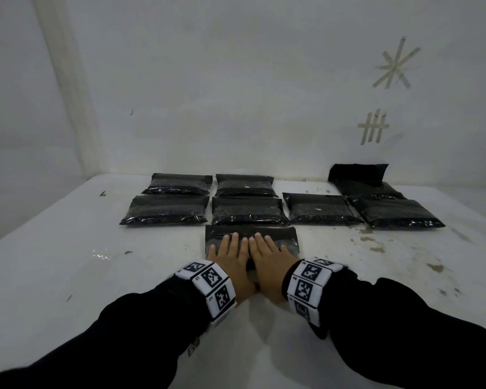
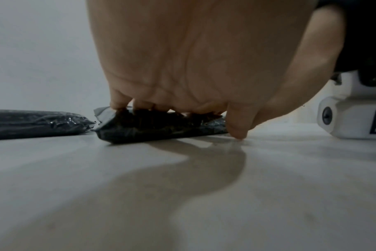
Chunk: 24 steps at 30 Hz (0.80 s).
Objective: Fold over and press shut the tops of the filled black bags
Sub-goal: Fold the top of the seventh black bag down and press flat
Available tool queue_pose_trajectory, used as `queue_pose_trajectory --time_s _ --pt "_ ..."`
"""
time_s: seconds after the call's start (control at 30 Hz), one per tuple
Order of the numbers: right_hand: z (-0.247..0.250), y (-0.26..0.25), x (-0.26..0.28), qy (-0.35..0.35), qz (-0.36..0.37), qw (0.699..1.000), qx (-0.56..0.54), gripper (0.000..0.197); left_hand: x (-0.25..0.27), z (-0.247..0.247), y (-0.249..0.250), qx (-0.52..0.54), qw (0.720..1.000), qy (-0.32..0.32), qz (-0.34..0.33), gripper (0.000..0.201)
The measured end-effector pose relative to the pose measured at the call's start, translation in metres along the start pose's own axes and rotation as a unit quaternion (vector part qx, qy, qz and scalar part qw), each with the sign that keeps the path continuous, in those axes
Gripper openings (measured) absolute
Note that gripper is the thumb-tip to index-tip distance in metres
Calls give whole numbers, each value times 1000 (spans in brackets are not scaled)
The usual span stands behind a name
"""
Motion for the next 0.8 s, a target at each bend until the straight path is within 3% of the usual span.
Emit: queue_pose_trajectory --time_s 0.07,0.23,0.4,0.8 --pt "1 3 2 5 17 1000 -22 89 0 2 -1 -1 1000 -4 0 100" --pt "0 3 6 2 27 998 57 92 3 2 0 -12 1000 -11 -1 110" --pt "4 11 9 -7 48 998 -33 90 4 1 -1 9 1000 -7 -2 113" --pt "0 28 4 -15 44 998 -34 82 9 1 -7 -3 999 -25 22 114"
Point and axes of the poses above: each hand's wrist, its own x-axis away from the middle knuckle, its own z-axis out of the back of the hand, y = z × x, the point moved 4 cm from there along -x, towards the middle knuckle, and after that the axes turned 2 degrees about y, right-handed, at the moved point
